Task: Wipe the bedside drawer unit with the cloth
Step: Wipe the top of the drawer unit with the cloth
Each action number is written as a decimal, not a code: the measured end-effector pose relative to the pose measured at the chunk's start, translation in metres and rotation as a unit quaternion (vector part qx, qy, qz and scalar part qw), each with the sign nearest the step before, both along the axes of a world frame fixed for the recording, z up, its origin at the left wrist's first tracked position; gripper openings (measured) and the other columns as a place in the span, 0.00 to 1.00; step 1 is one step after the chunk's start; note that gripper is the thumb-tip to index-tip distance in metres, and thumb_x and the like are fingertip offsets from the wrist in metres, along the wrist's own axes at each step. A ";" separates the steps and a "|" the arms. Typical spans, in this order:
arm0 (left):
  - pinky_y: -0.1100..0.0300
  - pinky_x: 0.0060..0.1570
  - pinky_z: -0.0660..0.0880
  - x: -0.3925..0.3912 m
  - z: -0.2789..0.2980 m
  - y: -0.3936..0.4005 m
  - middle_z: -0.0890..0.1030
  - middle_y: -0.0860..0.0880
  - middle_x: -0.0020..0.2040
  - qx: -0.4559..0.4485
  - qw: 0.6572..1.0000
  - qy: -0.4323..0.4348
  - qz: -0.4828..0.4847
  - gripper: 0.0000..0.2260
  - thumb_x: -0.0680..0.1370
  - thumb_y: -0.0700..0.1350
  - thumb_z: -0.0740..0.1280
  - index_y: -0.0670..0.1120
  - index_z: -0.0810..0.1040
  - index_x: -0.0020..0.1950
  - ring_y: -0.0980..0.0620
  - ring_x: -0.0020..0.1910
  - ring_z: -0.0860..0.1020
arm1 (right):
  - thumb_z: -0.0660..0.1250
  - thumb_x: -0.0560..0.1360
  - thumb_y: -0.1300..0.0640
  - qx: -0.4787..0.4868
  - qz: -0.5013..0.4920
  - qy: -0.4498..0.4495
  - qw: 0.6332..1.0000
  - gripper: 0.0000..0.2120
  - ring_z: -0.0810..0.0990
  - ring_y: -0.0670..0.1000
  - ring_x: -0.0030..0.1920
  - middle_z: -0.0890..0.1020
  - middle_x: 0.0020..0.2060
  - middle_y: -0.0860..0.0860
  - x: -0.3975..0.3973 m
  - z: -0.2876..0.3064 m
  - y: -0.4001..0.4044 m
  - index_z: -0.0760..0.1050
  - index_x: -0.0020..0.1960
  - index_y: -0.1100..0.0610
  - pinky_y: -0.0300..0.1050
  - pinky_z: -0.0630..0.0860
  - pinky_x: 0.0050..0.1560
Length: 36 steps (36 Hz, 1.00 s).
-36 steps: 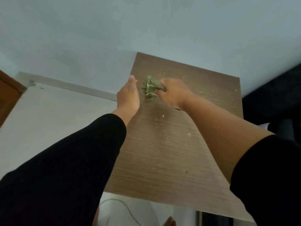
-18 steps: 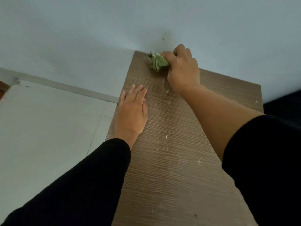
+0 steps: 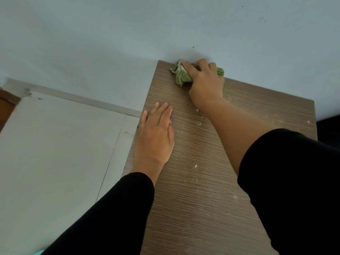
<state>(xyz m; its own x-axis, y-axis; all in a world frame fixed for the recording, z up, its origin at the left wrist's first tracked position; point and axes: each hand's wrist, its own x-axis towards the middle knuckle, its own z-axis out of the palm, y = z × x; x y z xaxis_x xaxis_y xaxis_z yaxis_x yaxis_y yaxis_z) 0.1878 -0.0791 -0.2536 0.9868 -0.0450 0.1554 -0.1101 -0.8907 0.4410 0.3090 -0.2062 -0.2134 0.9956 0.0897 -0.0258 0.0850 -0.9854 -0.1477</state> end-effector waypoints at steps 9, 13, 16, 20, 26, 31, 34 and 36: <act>0.51 0.72 0.54 0.000 -0.001 0.000 0.72 0.47 0.69 -0.004 1.000 -0.006 0.000 0.20 0.79 0.44 0.50 0.44 0.70 0.68 0.49 0.72 0.65 | 0.61 0.72 0.64 0.078 -0.031 0.052 0.995 0.28 0.64 0.54 0.66 0.69 0.61 0.51 0.008 0.005 -0.002 0.68 0.68 0.41 0.61 0.62 0.64; 0.51 0.72 0.54 0.000 -0.001 0.000 0.72 0.46 0.68 -0.005 1.000 -0.011 -0.001 0.20 0.79 0.44 0.50 0.43 0.70 0.68 0.49 0.72 0.65 | 0.61 0.71 0.66 0.114 -0.029 0.076 0.990 0.28 0.64 0.54 0.66 0.70 0.61 0.51 0.008 0.008 -0.006 0.70 0.66 0.42 0.58 0.62 0.65; 0.52 0.72 0.53 0.000 -0.001 0.000 0.73 0.46 0.68 -0.012 1.000 -0.014 -0.002 0.20 0.79 0.44 0.50 0.43 0.71 0.67 0.48 0.71 0.65 | 0.60 0.71 0.67 0.126 -0.027 0.087 0.988 0.29 0.66 0.54 0.66 0.71 0.61 0.51 0.002 0.008 -0.006 0.71 0.66 0.42 0.54 0.62 0.65; 0.53 0.72 0.52 0.005 0.001 0.000 0.71 0.44 0.69 -0.038 0.999 -0.011 0.010 0.19 0.80 0.44 0.51 0.41 0.70 0.68 0.48 0.71 0.65 | 0.60 0.69 0.68 0.148 -0.039 0.095 0.984 0.29 0.66 0.52 0.66 0.71 0.61 0.50 -0.013 0.006 -0.007 0.71 0.65 0.45 0.52 0.61 0.64; 0.50 0.73 0.57 0.007 0.004 -0.002 0.70 0.43 0.69 -0.107 0.994 -0.015 0.030 0.18 0.81 0.43 0.51 0.40 0.66 0.70 0.48 0.70 0.66 | 0.60 0.71 0.68 0.134 -0.022 0.085 0.987 0.28 0.66 0.54 0.64 0.71 0.60 0.51 -0.045 0.007 -0.004 0.73 0.64 0.43 0.54 0.62 0.65; 0.56 0.69 0.64 0.004 0.005 0.002 0.73 0.42 0.65 -0.157 0.986 -0.034 0.038 0.17 0.80 0.39 0.52 0.39 0.68 0.68 0.47 0.66 0.70 | 0.60 0.71 0.68 0.154 -0.026 0.082 0.984 0.27 0.67 0.55 0.63 0.72 0.59 0.51 -0.077 0.006 -0.002 0.73 0.64 0.46 0.55 0.63 0.65; 0.68 0.65 0.60 -0.003 0.008 0.010 0.73 0.43 0.65 -0.159 0.987 -0.024 0.029 0.19 0.77 0.33 0.54 0.40 0.69 0.68 0.48 0.65 0.70 | 0.60 0.71 0.68 0.149 -0.025 0.078 0.985 0.28 0.67 0.55 0.62 0.72 0.59 0.51 -0.100 0.006 0.000 0.73 0.65 0.45 0.56 0.64 0.65; 0.72 0.63 0.57 -0.011 0.009 0.017 0.73 0.43 0.65 -0.152 0.988 -0.015 0.017 0.21 0.75 0.30 0.55 0.40 0.69 0.68 0.48 0.65 0.70 | 0.60 0.71 0.68 0.141 -0.023 0.082 0.986 0.28 0.66 0.54 0.63 0.72 0.59 0.51 -0.116 0.006 0.001 0.72 0.66 0.45 0.55 0.63 0.64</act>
<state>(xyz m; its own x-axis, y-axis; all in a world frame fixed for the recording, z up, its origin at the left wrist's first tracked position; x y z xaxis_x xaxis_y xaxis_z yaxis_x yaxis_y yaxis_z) 0.1765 -0.0624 -0.2449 0.9817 0.0419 0.1855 -0.0987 -0.7216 0.6852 0.1932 -0.2055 -0.2077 0.9831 0.0723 -0.1681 -0.0060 -0.9054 -0.4245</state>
